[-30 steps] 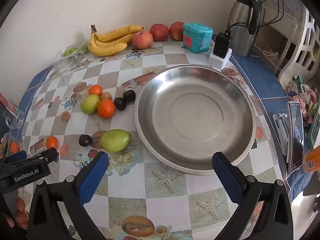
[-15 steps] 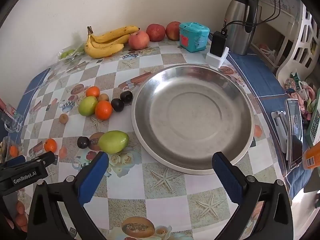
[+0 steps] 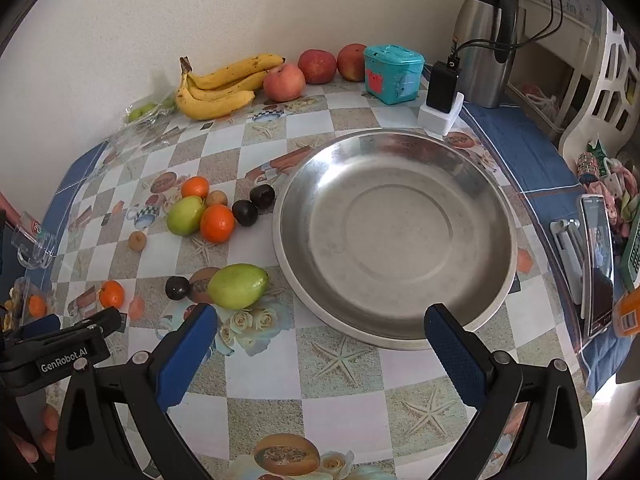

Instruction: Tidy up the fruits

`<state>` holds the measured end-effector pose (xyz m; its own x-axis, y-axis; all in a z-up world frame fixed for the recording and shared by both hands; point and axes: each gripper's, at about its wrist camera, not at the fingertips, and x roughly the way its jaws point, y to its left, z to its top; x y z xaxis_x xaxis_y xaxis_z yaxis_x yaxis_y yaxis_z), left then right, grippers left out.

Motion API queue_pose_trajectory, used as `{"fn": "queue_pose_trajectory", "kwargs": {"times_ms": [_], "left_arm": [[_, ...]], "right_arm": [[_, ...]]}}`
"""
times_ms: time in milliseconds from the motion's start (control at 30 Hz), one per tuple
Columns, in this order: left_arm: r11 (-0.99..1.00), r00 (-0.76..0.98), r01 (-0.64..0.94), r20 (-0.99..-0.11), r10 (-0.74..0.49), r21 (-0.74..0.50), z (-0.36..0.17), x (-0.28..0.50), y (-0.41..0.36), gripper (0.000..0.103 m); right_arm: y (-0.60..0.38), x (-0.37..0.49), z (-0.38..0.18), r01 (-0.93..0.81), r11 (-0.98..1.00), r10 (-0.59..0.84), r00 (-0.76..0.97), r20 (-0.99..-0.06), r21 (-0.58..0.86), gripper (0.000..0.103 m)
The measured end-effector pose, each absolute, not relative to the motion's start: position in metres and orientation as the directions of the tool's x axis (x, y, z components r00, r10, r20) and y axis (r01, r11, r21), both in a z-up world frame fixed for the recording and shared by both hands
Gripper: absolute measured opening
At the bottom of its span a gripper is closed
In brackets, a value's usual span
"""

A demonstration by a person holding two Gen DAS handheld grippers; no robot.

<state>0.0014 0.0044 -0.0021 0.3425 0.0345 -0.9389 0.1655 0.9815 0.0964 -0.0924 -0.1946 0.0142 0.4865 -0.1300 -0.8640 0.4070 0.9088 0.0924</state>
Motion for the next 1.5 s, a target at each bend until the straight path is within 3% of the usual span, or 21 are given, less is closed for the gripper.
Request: {"fn": "queue_pose_trajectory", "kwargs": {"times_ms": [1500], "left_arm": [[0.982, 0.342, 0.161, -0.939, 0.038, 0.099, -0.0038, -0.0003, 0.0064, 0.103]], "right_arm": [[-0.1932, -0.0911, 0.0155, 0.412, 0.905, -0.125, 0.491, -0.862, 0.103, 0.103]]}}
